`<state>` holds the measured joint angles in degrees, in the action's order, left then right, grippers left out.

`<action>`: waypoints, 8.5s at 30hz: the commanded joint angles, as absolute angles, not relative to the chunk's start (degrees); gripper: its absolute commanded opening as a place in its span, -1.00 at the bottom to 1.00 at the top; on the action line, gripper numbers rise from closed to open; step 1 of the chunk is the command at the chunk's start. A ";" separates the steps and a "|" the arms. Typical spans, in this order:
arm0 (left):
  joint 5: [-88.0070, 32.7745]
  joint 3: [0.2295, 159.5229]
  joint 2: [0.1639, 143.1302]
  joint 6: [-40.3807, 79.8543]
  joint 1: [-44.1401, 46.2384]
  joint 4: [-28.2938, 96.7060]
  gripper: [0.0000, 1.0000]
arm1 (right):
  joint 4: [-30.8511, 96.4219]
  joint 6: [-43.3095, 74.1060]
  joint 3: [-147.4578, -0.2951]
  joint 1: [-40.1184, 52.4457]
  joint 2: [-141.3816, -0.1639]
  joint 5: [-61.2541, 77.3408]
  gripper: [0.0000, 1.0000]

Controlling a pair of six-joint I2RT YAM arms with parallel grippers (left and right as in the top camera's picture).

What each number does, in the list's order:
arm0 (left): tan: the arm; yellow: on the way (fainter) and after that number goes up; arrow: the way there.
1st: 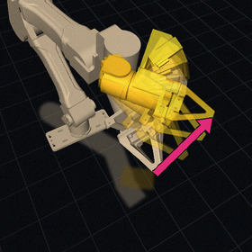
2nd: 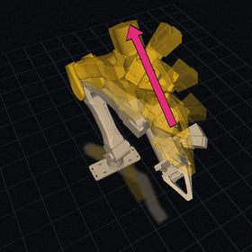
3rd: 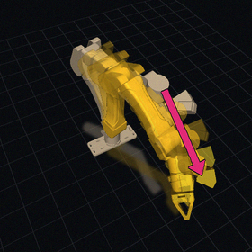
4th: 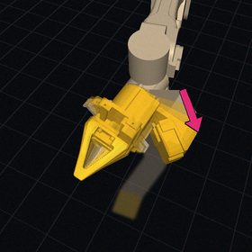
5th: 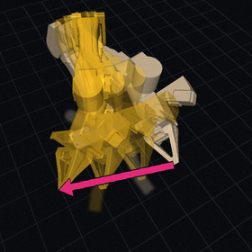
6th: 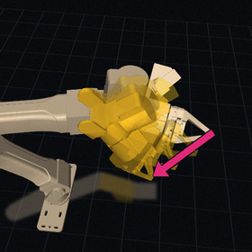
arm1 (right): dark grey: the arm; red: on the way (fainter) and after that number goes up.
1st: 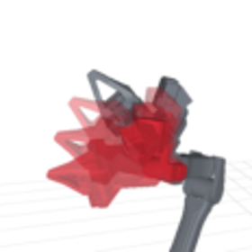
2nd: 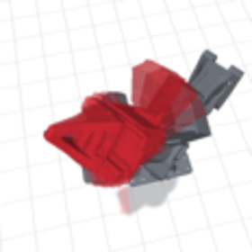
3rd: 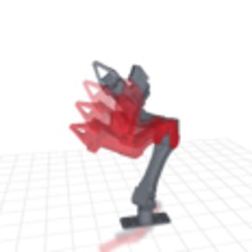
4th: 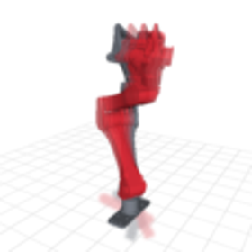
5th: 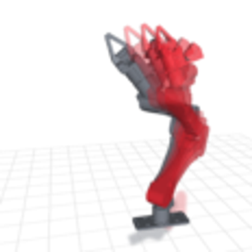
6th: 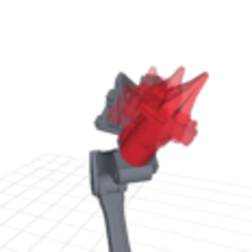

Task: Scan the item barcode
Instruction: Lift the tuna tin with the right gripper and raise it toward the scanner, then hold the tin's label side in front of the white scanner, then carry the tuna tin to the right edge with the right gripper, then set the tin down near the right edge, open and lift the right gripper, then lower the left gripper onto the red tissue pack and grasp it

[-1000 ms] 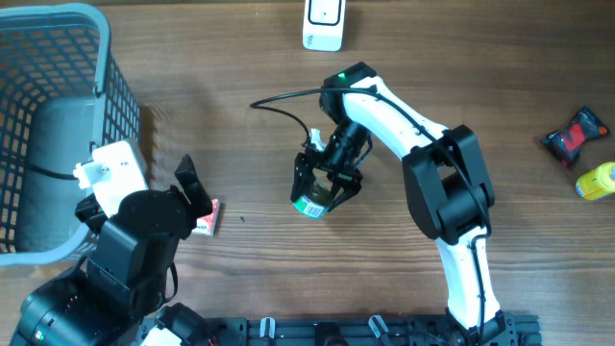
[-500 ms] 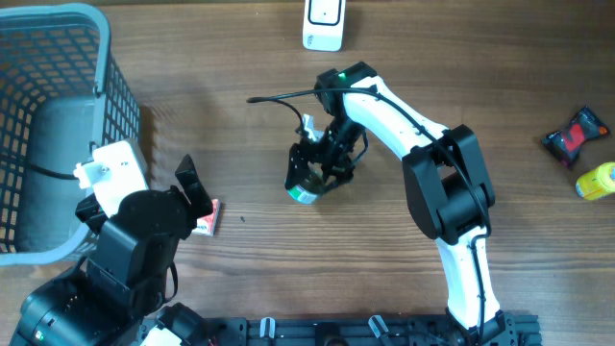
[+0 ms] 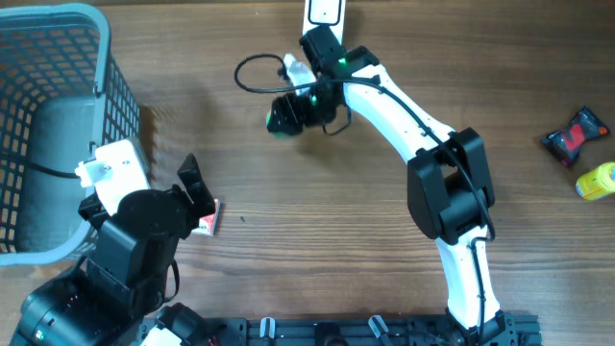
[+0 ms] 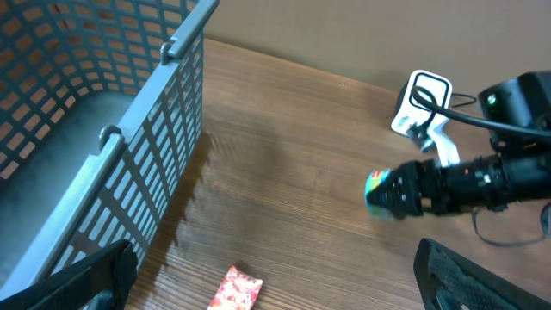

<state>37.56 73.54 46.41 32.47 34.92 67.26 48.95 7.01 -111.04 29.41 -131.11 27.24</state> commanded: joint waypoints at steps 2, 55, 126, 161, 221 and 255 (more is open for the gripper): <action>37.08 73.19 48.23 33.50 34.94 67.05 1.00 | 42.41 2.00 -112.51 28.99 -131.66 14.74 0.22; 37.15 73.19 51.18 33.47 34.94 67.99 1.00 | -20.27 -6.07 -112.40 22.48 -144.11 -6.44 0.28; 40.99 73.19 53.36 33.50 34.94 71.35 1.00 | 41.39 3.70 -112.53 -1.74 -119.39 -33.95 0.14; 36.01 73.19 53.36 33.50 34.94 67.37 1.00 | 43.42 13.69 -108.12 -25.93 -128.29 2.83 0.23; 41.25 73.32 52.84 34.04 34.94 67.70 1.00 | 56.07 9.17 -114.50 -16.47 -108.57 15.77 1.00; 4.08 62.59 79.66 12.67 25.58 62.00 1.00 | 67.75 7.46 -113.78 -0.93 -114.54 14.63 1.00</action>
